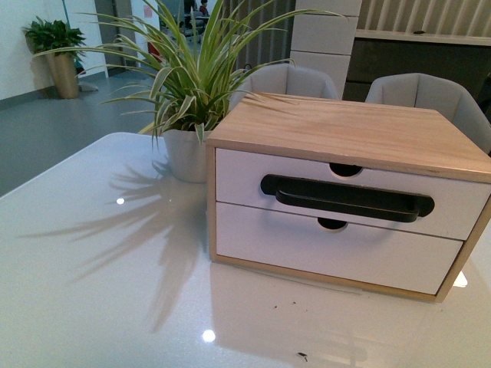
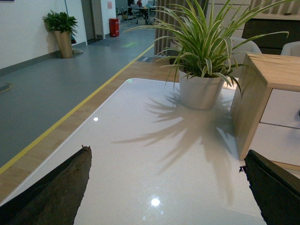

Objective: Pull drawer

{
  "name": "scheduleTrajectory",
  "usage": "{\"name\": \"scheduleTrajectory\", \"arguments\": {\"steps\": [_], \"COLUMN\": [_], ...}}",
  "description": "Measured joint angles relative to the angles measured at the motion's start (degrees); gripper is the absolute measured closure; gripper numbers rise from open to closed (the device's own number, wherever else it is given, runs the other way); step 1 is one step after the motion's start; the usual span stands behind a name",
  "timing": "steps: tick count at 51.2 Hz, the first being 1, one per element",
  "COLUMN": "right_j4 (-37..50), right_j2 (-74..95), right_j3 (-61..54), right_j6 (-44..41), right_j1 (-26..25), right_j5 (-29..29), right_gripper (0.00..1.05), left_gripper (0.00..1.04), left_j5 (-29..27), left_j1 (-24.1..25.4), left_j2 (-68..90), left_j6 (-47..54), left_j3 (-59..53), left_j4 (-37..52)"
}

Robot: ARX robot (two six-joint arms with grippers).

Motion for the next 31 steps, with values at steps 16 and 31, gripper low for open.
{"name": "scheduleTrajectory", "arguments": {"steps": [16, 31], "right_j4": [0.0, 0.0], "right_j2": [0.0, 0.0], "right_j3": [0.0, 0.0], "right_j6": [0.0, 0.0], "right_j1": [0.0, 0.0], "right_j5": [0.0, 0.0], "right_gripper": [0.09, 0.09], "left_gripper": [0.07, 0.07], "left_j5": [0.0, 0.0], "left_j1": [0.0, 0.0], "left_j2": [0.0, 0.0], "left_j6": [0.0, 0.0], "left_j3": [0.0, 0.0], "left_j4": [0.0, 0.0]}}
